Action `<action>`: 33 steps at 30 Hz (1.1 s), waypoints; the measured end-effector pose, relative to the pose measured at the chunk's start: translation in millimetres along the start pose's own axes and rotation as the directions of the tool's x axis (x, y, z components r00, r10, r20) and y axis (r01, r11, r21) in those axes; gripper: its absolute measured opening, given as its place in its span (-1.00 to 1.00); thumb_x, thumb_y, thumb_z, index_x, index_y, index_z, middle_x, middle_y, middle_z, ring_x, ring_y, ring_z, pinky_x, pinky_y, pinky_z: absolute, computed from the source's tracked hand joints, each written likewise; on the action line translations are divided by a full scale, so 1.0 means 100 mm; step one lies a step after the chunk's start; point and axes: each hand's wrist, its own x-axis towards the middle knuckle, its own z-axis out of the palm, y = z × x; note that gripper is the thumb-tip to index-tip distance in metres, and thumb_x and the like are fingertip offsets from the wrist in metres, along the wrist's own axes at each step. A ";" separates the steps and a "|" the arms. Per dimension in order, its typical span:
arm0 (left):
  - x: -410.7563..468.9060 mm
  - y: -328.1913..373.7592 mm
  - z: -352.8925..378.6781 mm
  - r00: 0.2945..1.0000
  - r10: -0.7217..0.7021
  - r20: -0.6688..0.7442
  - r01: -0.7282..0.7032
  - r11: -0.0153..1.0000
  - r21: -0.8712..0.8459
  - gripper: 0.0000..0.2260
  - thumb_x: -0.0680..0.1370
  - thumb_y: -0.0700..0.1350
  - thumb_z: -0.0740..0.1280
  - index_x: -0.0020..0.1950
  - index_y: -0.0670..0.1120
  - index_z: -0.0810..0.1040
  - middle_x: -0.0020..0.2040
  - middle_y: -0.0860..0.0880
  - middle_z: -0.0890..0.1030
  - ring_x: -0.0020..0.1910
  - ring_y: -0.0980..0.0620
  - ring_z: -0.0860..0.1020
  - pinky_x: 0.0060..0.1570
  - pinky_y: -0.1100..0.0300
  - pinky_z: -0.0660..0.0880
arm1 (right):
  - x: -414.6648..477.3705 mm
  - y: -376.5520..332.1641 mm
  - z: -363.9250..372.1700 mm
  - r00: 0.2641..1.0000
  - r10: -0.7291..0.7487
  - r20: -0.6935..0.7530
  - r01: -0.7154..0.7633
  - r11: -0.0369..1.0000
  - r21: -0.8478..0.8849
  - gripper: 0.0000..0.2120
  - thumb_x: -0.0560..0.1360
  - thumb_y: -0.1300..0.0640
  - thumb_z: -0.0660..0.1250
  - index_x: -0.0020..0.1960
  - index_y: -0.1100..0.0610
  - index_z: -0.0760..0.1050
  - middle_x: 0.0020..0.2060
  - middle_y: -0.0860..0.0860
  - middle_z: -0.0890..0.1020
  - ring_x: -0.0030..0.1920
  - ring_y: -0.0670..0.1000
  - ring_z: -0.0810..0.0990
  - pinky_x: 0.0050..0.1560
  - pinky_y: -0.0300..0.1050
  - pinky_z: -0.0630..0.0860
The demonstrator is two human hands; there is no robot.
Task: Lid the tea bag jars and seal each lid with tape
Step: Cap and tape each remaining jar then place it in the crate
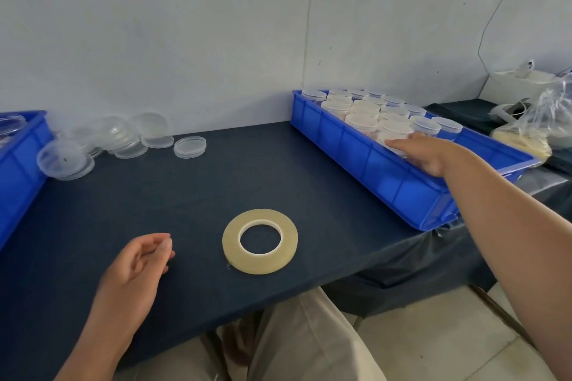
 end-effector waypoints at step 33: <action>-0.13 0.17 -0.01 1.000 -0.008 -0.008 0.008 0.999 -0.033 -0.81 0.60 0.14 0.27 -0.03 0.21 0.69 0.01 0.17 0.74 0.03 0.21 0.68 0.05 0.25 0.52 | -2.25 0.14 3.44 0.355 -0.814 0.460 0.934 0.325 -0.145 -0.75 0.66 -0.02 0.25 -0.18 -0.01 0.42 -0.37 -0.08 0.55 -0.36 -0.01 0.52 -0.29 0.07 0.49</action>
